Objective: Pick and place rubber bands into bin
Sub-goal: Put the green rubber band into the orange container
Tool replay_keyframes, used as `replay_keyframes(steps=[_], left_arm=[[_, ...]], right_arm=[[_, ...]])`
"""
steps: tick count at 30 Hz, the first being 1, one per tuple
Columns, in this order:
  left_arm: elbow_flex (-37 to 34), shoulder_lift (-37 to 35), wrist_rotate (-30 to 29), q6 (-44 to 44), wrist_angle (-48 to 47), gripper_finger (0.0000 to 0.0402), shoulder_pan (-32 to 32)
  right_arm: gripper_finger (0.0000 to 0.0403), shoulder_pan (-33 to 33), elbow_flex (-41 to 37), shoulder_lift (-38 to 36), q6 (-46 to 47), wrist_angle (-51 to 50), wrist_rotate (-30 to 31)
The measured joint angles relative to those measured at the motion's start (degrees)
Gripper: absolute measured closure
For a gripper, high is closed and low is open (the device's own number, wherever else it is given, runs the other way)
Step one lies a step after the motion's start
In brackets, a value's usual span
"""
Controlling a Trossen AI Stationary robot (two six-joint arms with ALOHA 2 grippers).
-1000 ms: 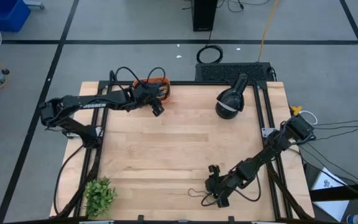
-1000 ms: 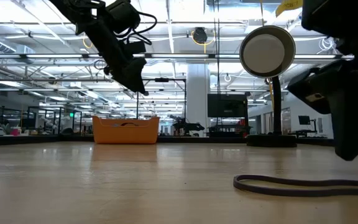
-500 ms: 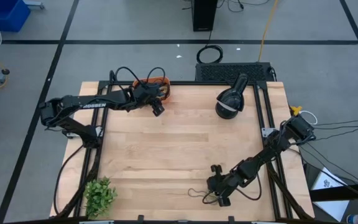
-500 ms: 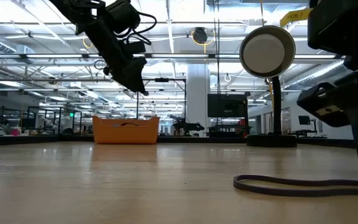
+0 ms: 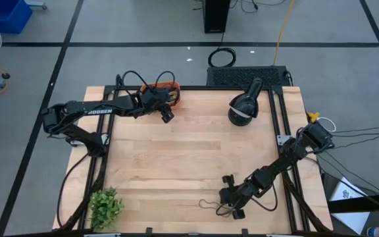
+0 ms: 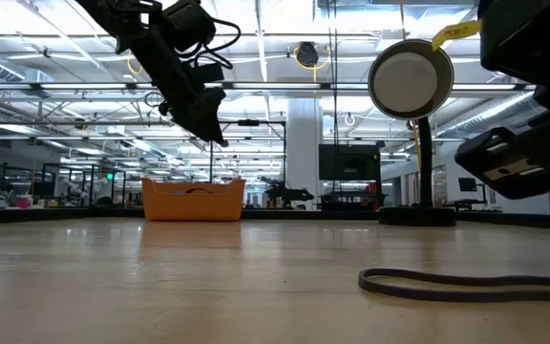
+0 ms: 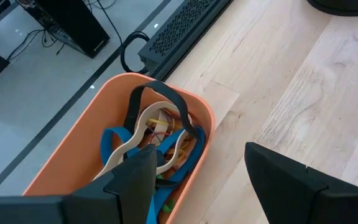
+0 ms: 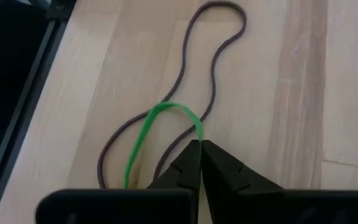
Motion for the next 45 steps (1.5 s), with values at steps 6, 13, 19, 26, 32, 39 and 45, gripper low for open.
replay_keyframes(steps=[6,13,19,26,32,39,45], left_arm=[[0.0,0.0,0.0,-0.3,0.0,0.0151,0.0],[0.0,0.0,0.9,-4.7,0.2,0.0151,0.0],[0.0,0.0,7.7,-6.7,0.9,0.0151,-0.5],[0.0,0.0,25.0,-5.8,8.8,0.0151,-3.1],[0.0,3.4,32.3,-4.7,25.6,0.0151,-10.4],[0.0,13.1,30.9,-4.3,34.6,0.0151,-17.1],[0.0,19.7,31.0,-4.7,40.6,0.0151,-19.8]], right_arm=[[0.0402,-0.6,0.0,-3.1,-2.4,-1.2,2.9],[0.0402,-2.1,0.0,-14.7,-11.5,-5.8,12.6],[0.0402,-4.6,0.0,-23.9,-26.6,-5.5,23.3],[0.0403,-11.6,0.0,-26.3,-40.8,0.4,25.6],[0.0403,-17.6,0.0,-25.6,-44.6,1.4,25.6],[0.0403,-21.0,-3.1,-25.6,-46.3,3.9,25.6],[0.0403,-21.2,-5.5,-25.6,-45.0,5.2,25.6]])
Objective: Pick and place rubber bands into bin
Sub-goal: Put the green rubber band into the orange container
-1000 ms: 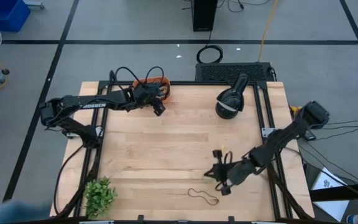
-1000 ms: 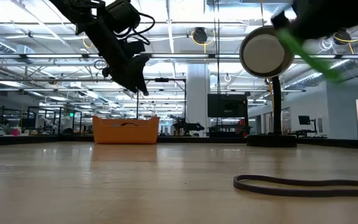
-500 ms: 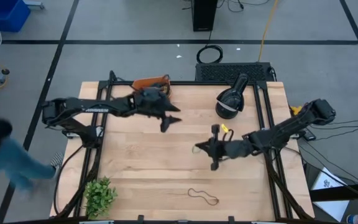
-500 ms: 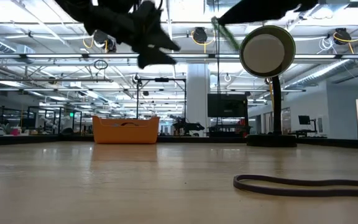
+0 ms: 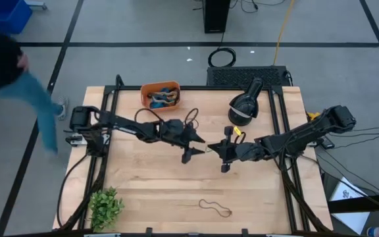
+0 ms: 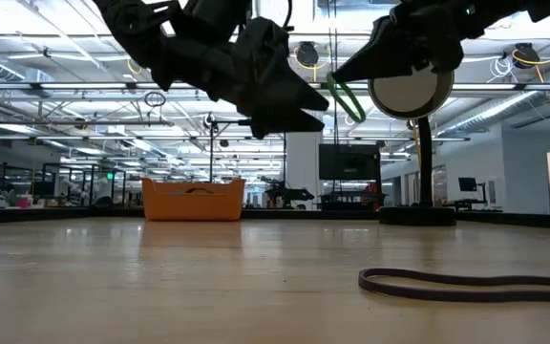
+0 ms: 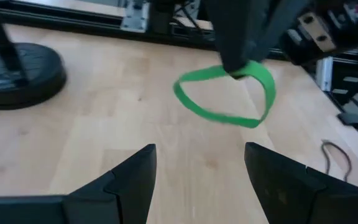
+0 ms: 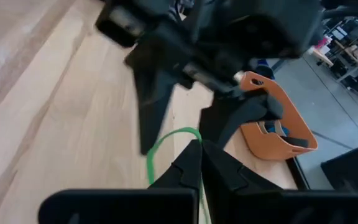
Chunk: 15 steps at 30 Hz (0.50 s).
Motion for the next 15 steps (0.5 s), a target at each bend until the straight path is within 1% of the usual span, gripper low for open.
replay_keyframes(steps=[3,8,12,15], left_arm=[[0.0,1.4,1.7,0.0,2.8,0.0151,-1.0],[0.0,2.4,1.3,-0.1,7.3,0.0151,-2.3],[0.0,2.3,3.0,0.0,8.6,0.0151,-2.4],[0.0,2.3,3.1,-0.8,9.6,0.0154,-2.7]], right_arm=[[0.0403,0.0,-1.2,0.0,0.2,2.0,0.0],[0.0403,0.0,-2.1,0.0,1.4,2.8,0.0],[0.0403,0.0,-2.2,0.0,1.5,2.7,0.0],[0.0403,0.0,-2.2,0.0,1.5,2.7,0.0]])
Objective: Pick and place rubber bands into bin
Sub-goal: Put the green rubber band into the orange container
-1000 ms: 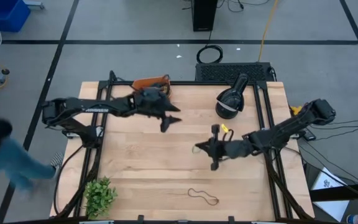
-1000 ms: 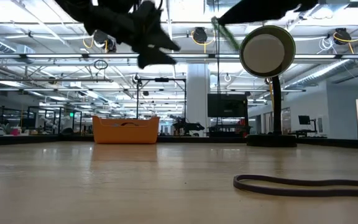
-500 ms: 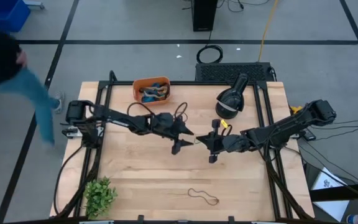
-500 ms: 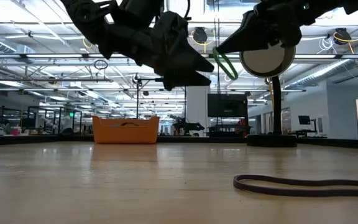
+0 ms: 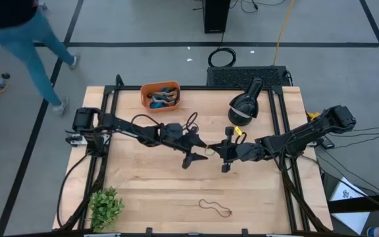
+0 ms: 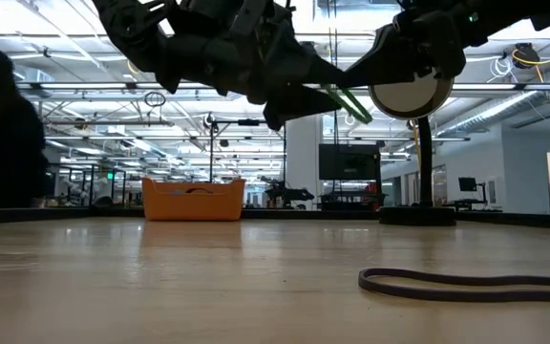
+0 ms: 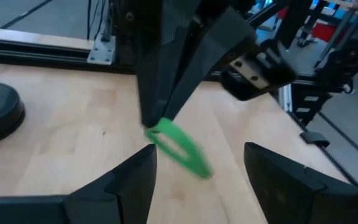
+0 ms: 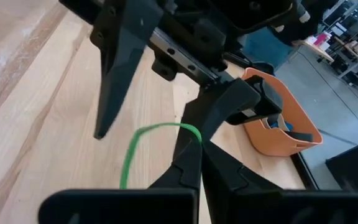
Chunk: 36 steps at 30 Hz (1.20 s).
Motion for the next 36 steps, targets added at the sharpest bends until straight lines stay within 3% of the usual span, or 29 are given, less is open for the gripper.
replay_keyframes(steps=[5,15,26,33,36], left_arm=[[0.0,0.0,-1.5,-0.4,0.4,0.0206,-0.1],[0.0,0.0,-2.2,1.3,1.4,0.0389,0.2],[0.0,-0.8,-4.9,1.4,1.2,0.0392,0.3],[0.0,-4.2,-5.0,2.7,-2.5,0.0393,0.2],[0.0,-7.5,-10.3,5.4,-8.6,0.0395,0.0]], right_arm=[[0.0403,0.0,0.0,0.0,0.1,0.0,0.0],[0.0403,0.1,0.0,0.0,1.7,0.0,0.0],[0.0381,0.1,0.0,0.0,6.3,0.1,0.1],[0.0292,0.2,0.1,-0.1,5.1,2.5,0.8],[0.0255,0.7,0.1,-0.1,5.1,4.1,0.6]])
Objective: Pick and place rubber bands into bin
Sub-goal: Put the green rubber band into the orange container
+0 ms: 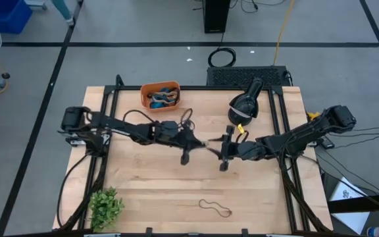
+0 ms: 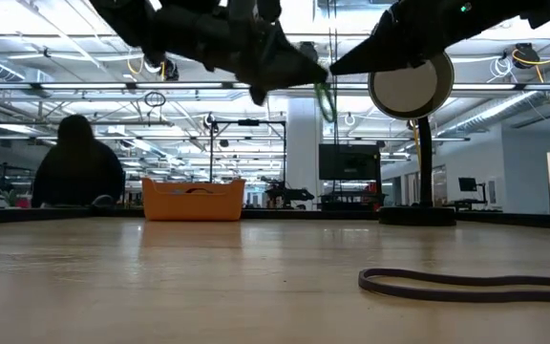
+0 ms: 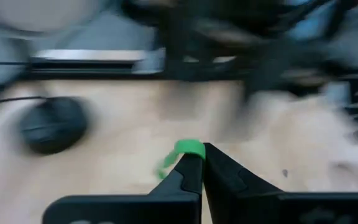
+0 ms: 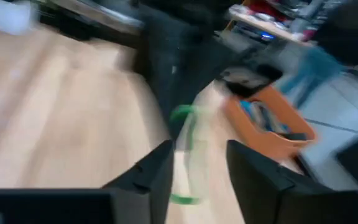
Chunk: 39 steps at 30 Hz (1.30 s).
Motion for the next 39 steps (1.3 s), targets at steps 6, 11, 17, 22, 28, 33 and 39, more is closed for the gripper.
replay_keyframes(steps=[6,11,17,22,28,33,39], left_arm=[[0.1,-8.3,-21.2,8.2,-15.3,0.0393,0.5],[0.1,-12.5,-32.1,10.2,-25.3,0.0394,4.4],[0.1,-13.1,-32.4,6.6,-37.0,0.0396,15.0],[0.1,-13.1,-26.1,1.8,-41.1,0.0386,24.4],[0.1,-11.6,-19.4,-1.6,-42.4,0.0395,31.5],[0.0,-7.2,-19.8,-2.6,-42.6,0.038,34.2],[0.0,-1.8,-19.7,-3.6,-40.9,0.0396,34.9]], right_arm=[[0.0219,2.9,0.0,0.1,3.5,0.6,-1.8],[0.0216,5.1,-0.1,0.1,4.0,0.1,-8.5],[0.0221,6.8,-0.1,0.1,6.2,0.7,-9.8],[0.0219,6.9,-1.7,0.1,11.0,1.3,-9.8],[0.0218,6.9,-6.3,0.1,13.2,8.4,-9.7],[0.0219,7.4,-10.5,0.1,10.4,18.8,-12.3],[0.0224,7.7,-12.2,0.1,11.4,22.8,-17.2]])
